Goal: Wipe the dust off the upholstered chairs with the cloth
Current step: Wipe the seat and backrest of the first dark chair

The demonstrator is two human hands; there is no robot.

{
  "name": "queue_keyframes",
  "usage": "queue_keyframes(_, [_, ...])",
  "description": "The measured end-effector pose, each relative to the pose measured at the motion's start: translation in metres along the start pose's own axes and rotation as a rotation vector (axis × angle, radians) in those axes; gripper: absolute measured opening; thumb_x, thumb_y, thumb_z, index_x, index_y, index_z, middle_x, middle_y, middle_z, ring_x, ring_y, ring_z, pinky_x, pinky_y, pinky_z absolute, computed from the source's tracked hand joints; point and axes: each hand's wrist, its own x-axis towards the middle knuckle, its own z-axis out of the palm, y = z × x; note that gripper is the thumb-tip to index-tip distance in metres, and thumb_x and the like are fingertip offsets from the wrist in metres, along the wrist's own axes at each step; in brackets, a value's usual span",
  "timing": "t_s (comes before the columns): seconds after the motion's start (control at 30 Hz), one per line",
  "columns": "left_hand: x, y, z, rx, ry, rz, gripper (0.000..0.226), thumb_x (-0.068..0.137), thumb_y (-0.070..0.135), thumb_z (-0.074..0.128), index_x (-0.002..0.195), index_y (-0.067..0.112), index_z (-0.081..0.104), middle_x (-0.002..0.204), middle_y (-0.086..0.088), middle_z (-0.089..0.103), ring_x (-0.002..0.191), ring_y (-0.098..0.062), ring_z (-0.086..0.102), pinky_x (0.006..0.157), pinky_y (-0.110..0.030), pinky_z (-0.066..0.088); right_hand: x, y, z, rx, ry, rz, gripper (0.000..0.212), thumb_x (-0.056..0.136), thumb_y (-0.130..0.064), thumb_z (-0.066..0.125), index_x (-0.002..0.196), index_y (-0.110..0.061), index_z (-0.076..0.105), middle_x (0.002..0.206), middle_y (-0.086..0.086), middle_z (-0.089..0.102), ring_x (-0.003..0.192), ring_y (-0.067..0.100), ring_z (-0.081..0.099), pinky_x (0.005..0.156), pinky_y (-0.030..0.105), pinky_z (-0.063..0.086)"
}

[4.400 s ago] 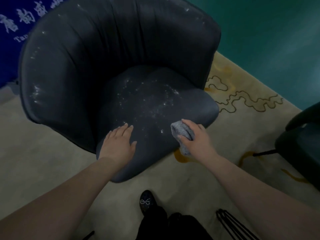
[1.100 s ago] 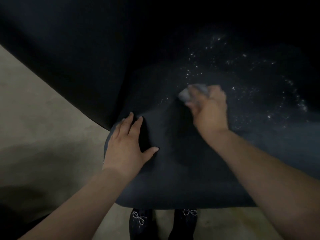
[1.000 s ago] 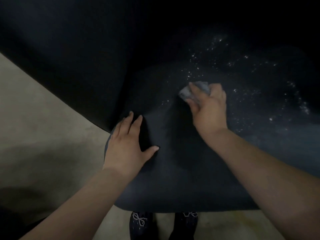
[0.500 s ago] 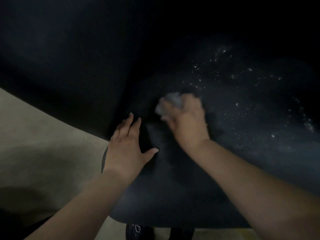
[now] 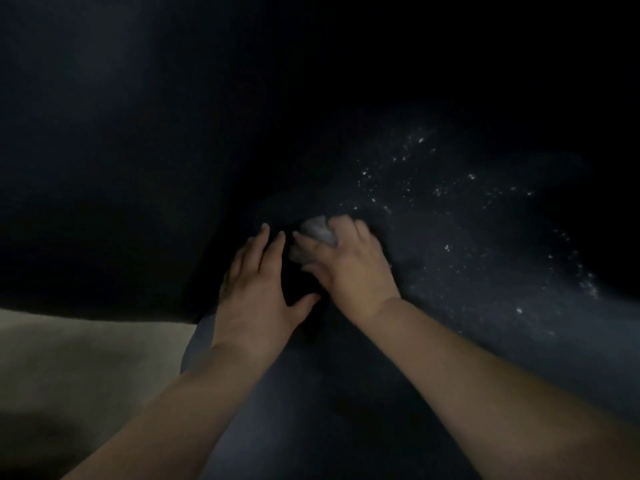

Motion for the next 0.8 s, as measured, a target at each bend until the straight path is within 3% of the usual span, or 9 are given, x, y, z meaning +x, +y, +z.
queue_keyframes(0.23, [0.027,-0.006,-0.004,0.022,-0.098,-0.017,0.102,0.074,0.063,0.064,0.152,0.028,0.009,0.159,0.013,-0.006,0.145,-0.013,-0.001,0.117,-0.037,0.016,0.018,0.081,-0.032,-0.012,0.195,0.452,0.038,0.091,-0.026,0.059,0.129,-0.029,0.057,0.117,0.019,0.047,0.106,0.036,0.043,0.089,0.044,0.043])
queue_keyframes(0.3, [0.034,-0.006,-0.005,0.012,-0.098,-0.014,0.102,0.073,0.063,0.065,0.152,0.027,0.011,0.159,0.012,-0.004,0.145,-0.013,-0.001,0.118,-0.037,0.016,0.025,0.064,-0.029,0.059,0.155,0.395,0.037,0.091,-0.028,0.057,0.128,-0.028,0.058,0.117,0.020,0.049,0.106,0.037,0.045,0.089,0.043,0.043])
queue_keyframes(0.43, [0.047,-0.005,0.001,0.002,-0.071,-0.031,0.104,0.070,0.062,0.068,0.152,0.025,0.015,0.160,0.010,0.000,0.145,-0.013,0.002,0.117,-0.038,0.018,0.042,0.020,-0.003,0.019,0.016,0.050,0.046,0.083,-0.041,0.065,0.128,-0.032,0.058,0.114,0.012,0.053,0.100,0.031,0.049,0.081,0.038,0.043])
queue_keyframes(0.53, [0.050,-0.005,0.005,-0.011,-0.041,-0.042,0.106,0.068,0.063,0.069,0.151,0.024,0.017,0.159,0.012,0.002,0.144,-0.011,0.003,0.116,-0.037,0.018,0.050,0.043,-0.007,-0.070,0.064,0.095,0.044,0.083,-0.039,0.065,0.126,-0.034,0.059,0.111,0.012,0.054,0.097,0.033,0.048,0.076,0.038,0.041])
queue_keyframes(0.67, [0.052,0.004,0.007,-0.036,-0.038,-0.036,0.104,0.067,0.064,0.067,0.151,0.023,0.020,0.159,0.011,0.005,0.144,-0.012,0.005,0.116,-0.039,0.021,0.048,0.091,-0.026,-0.037,0.177,0.346,0.038,0.090,-0.031,0.061,0.128,-0.029,0.059,0.116,0.016,0.051,0.100,0.034,0.045,0.082,0.039,0.044])
queue_keyframes(0.8, [0.056,0.023,0.010,-0.040,-0.040,-0.021,0.103,0.069,0.063,0.067,0.151,0.024,0.019,0.160,0.011,0.003,0.145,-0.014,0.004,0.117,-0.037,0.017,0.045,0.068,-0.023,0.056,0.055,0.095,0.040,0.086,-0.026,0.067,0.125,-0.024,0.062,0.112,0.017,0.053,0.099,0.036,0.049,0.081,0.045,0.047])
